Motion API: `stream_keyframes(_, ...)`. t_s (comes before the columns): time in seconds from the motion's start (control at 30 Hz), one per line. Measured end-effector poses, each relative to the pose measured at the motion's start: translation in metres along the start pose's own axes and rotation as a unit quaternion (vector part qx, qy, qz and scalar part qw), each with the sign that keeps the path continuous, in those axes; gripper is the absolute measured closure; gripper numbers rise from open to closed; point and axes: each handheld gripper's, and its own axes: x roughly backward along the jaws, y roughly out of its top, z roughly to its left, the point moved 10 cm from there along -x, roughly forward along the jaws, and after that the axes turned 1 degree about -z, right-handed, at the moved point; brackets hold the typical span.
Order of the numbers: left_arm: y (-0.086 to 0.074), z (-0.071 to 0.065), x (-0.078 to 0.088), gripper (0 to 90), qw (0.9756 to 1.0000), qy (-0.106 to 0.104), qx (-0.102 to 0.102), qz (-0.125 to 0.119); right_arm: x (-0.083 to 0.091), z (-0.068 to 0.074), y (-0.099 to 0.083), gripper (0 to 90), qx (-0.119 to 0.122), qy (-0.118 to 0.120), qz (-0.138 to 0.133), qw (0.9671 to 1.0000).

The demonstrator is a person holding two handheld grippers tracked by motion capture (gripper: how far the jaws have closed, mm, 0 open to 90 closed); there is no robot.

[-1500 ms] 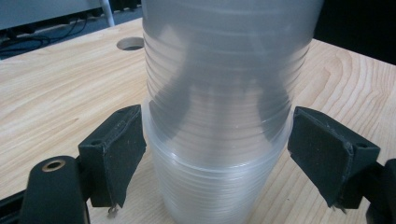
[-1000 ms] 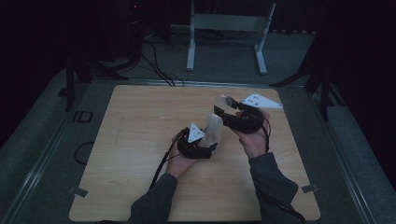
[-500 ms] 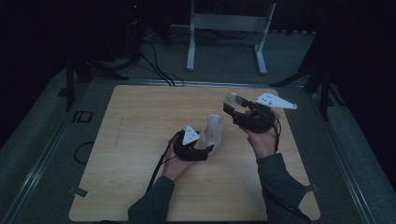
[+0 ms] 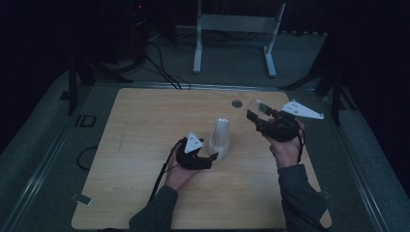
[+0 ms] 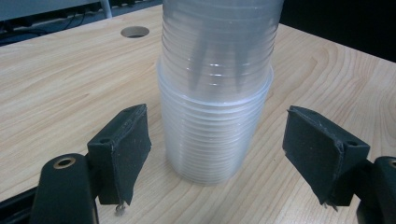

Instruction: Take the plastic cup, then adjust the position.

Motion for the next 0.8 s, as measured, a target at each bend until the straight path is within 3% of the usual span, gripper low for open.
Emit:
stream_keyframes(0.5,-0.003,0.001,0.002,23.4,1.0,0.004,0.0,-0.003,0.006,-0.019,-0.024,41.2,-0.013,-0.018,0.018,0.9996)
stream_keyframes(0.8,-0.001,0.0,0.009,23.4,0.9999,0.003,-0.001,-0.013,0.008,-0.029,-0.048,41.1,-0.028,-0.03,0.032,0.9986)
